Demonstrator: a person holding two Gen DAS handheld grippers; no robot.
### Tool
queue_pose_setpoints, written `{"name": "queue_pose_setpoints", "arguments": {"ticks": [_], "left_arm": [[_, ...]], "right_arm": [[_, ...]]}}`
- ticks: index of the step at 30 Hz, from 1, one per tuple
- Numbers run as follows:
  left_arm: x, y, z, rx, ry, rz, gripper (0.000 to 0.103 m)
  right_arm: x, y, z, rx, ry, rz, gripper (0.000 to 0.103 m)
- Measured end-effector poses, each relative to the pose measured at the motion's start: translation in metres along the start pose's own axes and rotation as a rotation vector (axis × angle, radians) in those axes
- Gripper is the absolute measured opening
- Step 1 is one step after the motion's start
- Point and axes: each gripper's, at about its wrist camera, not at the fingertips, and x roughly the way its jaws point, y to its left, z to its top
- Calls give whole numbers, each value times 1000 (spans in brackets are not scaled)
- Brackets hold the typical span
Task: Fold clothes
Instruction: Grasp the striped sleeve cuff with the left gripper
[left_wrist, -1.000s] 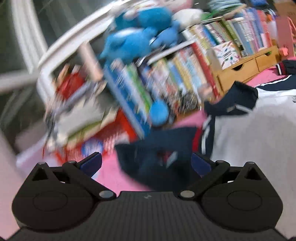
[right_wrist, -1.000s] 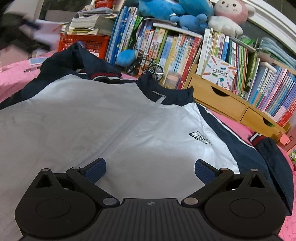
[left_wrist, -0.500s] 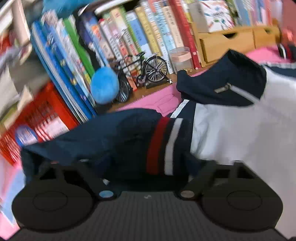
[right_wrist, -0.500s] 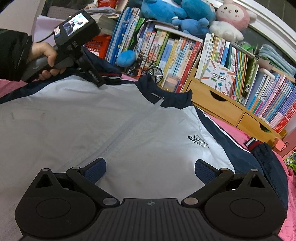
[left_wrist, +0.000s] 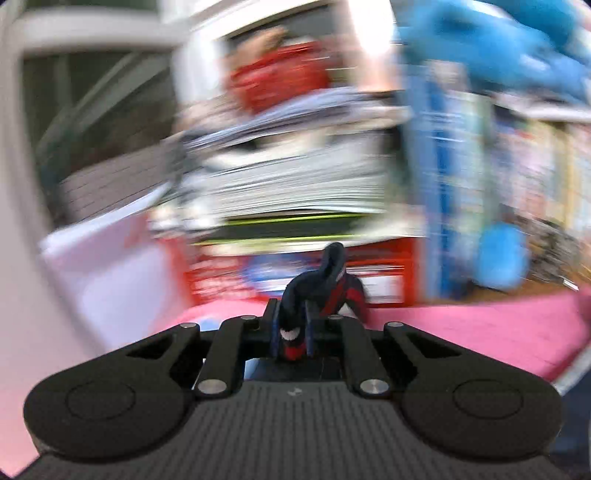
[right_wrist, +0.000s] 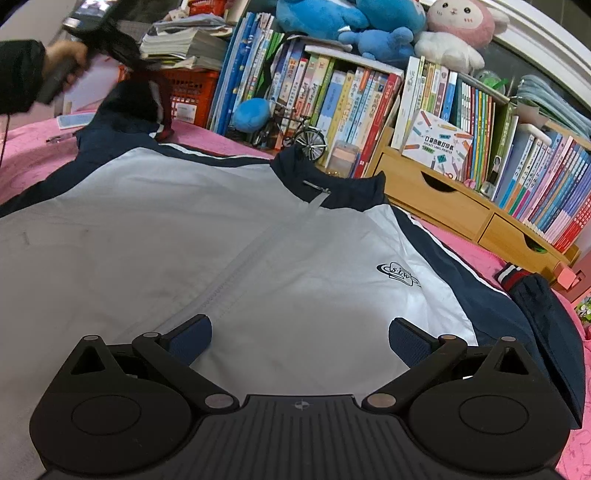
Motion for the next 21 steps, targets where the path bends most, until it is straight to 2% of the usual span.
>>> {"name": "queue_pose_setpoints", "arguments": {"ticks": [3,5,6,8,9,10,11,13,15,19,21], "left_arm": [[17,45,-10,-74,79,77,16],[24,55,-23,-78,121,154,18],[26,58,-30,-75,140,175,24],[30,66,-41,-104,188,177,44],[30,71,-45,-132,198,160,65],[29,75,-49,-168,195,132,80],[26,77,-50,-181,186,106,84],[22,78,-51,-193,176,54,103],[25,75,-50,-189,176,27,103],[42,74,-51,-238,226,-19,103],[53,67,-54,-236,240,1,103]], "right_arm": [[1,0,0,5,2,0,103],[1,-1,0,10,5,1,103],[2,-1,0,13,6,2,103],[2,-3,0,20,9,7,103],[3,-3,0,23,10,9,103],[3,-4,-1,27,12,12,103],[3,-5,-1,30,13,14,103],[4,-5,-1,33,14,15,103],[4,-6,-1,36,15,17,103],[5,-6,0,39,17,17,103],[5,-7,0,43,18,18,103]]}}
